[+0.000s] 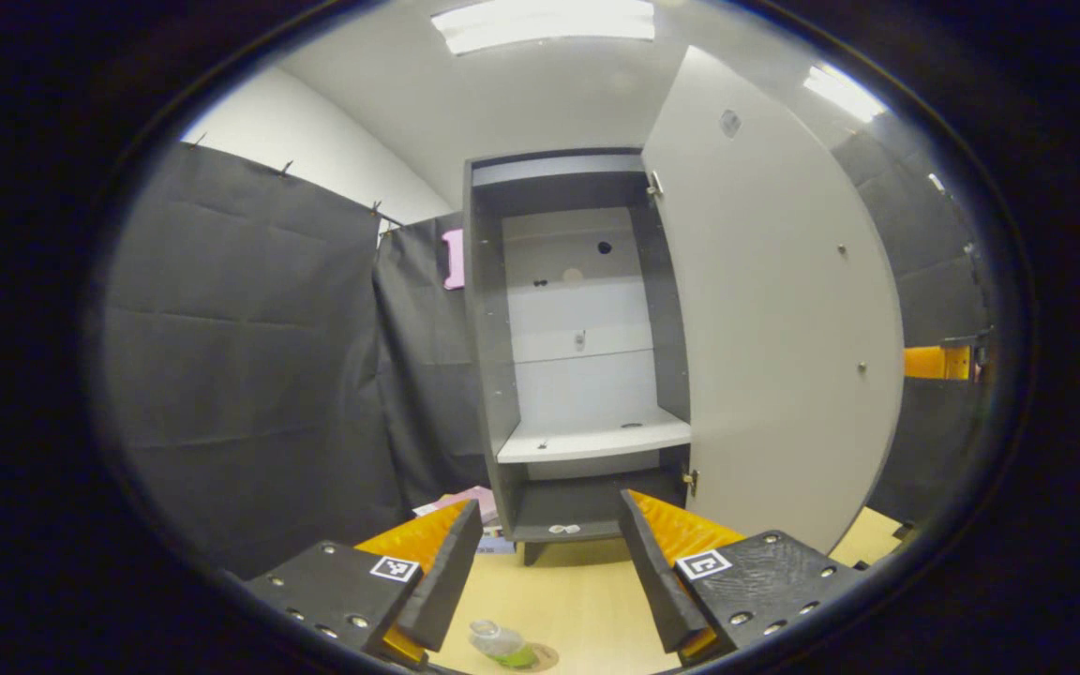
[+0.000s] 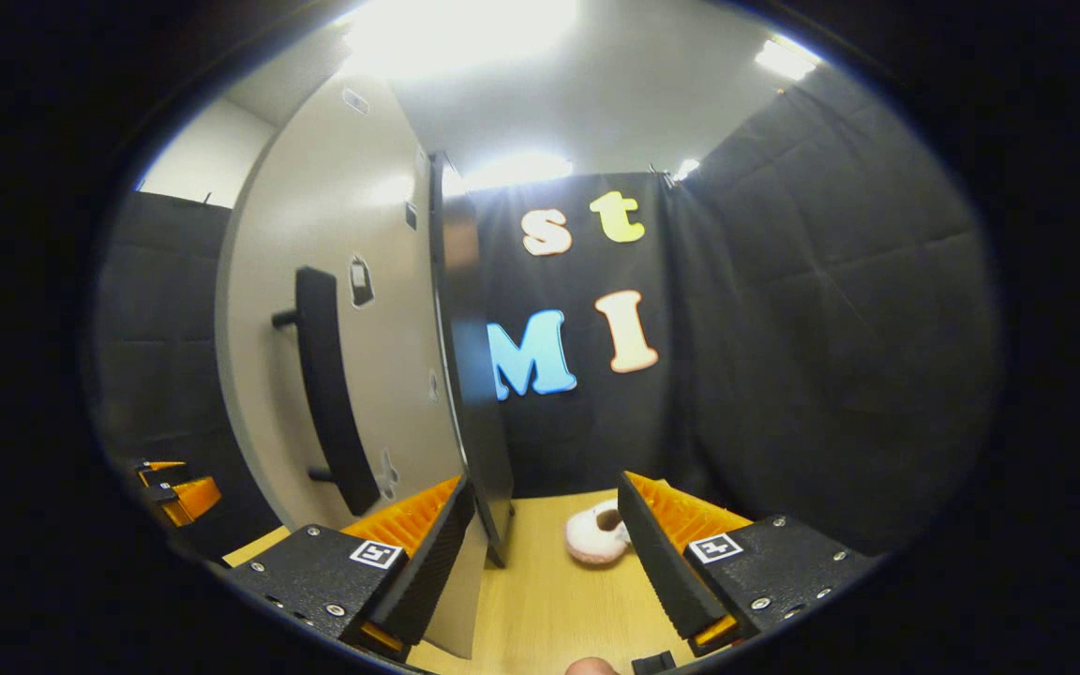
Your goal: Open the cabinet door with the right hand, grasp the bottle in the cabinet with the left hand and place it on the coaster, then close the cabinet door with the right hand.
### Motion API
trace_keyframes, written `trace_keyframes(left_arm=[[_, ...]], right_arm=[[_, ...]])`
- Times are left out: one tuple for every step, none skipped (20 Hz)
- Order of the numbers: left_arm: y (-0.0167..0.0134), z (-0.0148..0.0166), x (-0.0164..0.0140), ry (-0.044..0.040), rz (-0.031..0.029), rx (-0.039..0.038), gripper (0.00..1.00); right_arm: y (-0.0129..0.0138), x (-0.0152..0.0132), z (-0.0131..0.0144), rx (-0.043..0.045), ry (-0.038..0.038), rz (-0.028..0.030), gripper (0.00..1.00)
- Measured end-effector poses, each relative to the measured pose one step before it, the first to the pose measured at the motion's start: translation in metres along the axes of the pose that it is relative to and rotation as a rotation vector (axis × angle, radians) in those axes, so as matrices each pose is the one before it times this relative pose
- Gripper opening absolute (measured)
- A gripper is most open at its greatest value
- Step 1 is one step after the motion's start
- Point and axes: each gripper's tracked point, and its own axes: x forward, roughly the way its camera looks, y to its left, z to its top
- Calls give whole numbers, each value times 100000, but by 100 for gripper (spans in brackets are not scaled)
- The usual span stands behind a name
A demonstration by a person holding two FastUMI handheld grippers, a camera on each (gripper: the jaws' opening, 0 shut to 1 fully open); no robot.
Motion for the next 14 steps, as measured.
trace_keyframes(left_arm=[[-804,949,-97,-1294,-2298,448,84],[-1092,442,-365,-389,-2987,-570,84],[-824,444,159,-384,-3006,-1936,84],[-662,44,230,465,-2451,-2189,84],[-86,61,236,812,-677,-2083,83],[303,-216,353,1609,-647,-1760,83],[295,-153,239,1837,-396,-1076,83],[503,2,450,2021,647,149,83],[631,59,939,2503,1448,986,83],[874,-11,662,2025,2663,1230,83],[711,-300,826,1358,536,183,84],[93,-28,878,-638,-1871,-1562,84],[379,226,652,-765,-1281,-1710,84],[517,207,544,-149,-674,-948,83]], right_arm=[[888,-148,767,589,-1094,2722,95],[803,-142,618,171,-521,2387,95],[37,-202,434,-910,-228,-397,91],[203,-104,606,-619,-942,1033,91],[521,-32,504,-433,-767,959,94],[487,97,60,-984,-159,1329,95],[679,141,-76,-1858,91,1322,95],[-2,-320,112,-3648,-1165,-1355,95],[226,265,265,-4116,-883,-129,94],[333,209,276,-2965,-447,-494,94],[142,188,15,-1086,377,-426,94],[403,150,-107,1001,951,-53,94],[493,135,-12,2121,1207,350,89],[665,272,31,1262,953,560,89]])
